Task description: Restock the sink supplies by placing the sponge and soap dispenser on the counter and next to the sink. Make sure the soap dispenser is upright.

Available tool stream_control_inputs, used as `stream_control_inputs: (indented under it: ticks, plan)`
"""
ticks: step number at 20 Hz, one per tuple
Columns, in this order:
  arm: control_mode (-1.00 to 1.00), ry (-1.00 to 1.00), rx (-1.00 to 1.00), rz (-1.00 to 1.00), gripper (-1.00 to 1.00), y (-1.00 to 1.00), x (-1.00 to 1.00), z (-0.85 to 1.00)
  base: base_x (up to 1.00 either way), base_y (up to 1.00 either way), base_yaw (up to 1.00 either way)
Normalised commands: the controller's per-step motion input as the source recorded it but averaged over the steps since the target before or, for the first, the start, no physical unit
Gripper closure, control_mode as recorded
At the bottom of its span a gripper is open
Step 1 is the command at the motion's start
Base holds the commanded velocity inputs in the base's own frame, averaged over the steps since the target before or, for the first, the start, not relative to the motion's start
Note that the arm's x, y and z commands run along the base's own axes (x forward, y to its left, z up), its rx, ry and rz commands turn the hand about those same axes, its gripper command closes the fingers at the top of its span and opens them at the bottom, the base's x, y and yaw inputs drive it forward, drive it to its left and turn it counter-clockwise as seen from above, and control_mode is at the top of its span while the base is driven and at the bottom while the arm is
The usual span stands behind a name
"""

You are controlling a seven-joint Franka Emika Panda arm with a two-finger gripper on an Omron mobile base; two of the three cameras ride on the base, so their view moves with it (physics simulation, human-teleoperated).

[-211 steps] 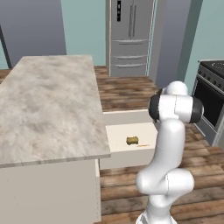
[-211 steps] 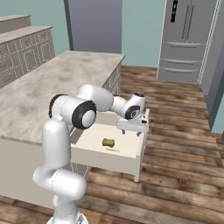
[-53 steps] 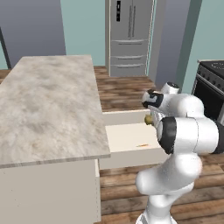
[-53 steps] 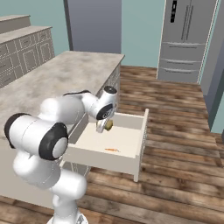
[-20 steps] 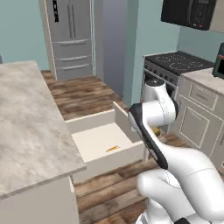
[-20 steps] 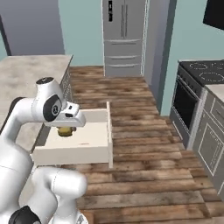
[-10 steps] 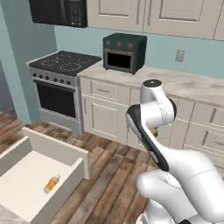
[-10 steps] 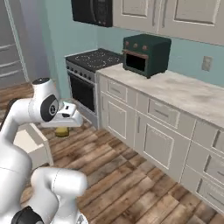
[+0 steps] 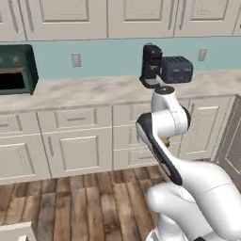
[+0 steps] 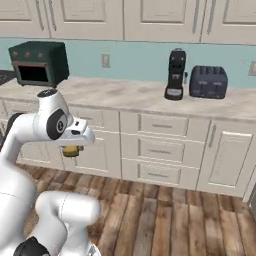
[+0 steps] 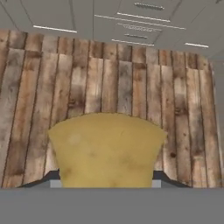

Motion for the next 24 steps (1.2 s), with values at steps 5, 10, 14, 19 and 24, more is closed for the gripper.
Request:
stream_control_inputs:
  ticks: [5,10,14,19,24]
  plan:
    - [1.0,0.0,0.0,0.0,1.0,0.0,0.0,0.0,0.0,-0.15,-0.91]
    - [1.0,0.0,0.0,0.0,1.0,0.0,0.0,0.0,0.22,-0.27,-0.8]
    - [1.0,0.0,0.0,0.0,1.0,0.0,0.0,0.0,0.48,-0.2,-0.66]
    - [1.0,0.0,0.0,0.0,1.0,0.0,0.0,0.0,0.65,-0.17,-0.55]
    - [1.0,0.0,0.0,0.0,1.0,0.0,0.0,0.0,0.72,-0.24,-0.51]
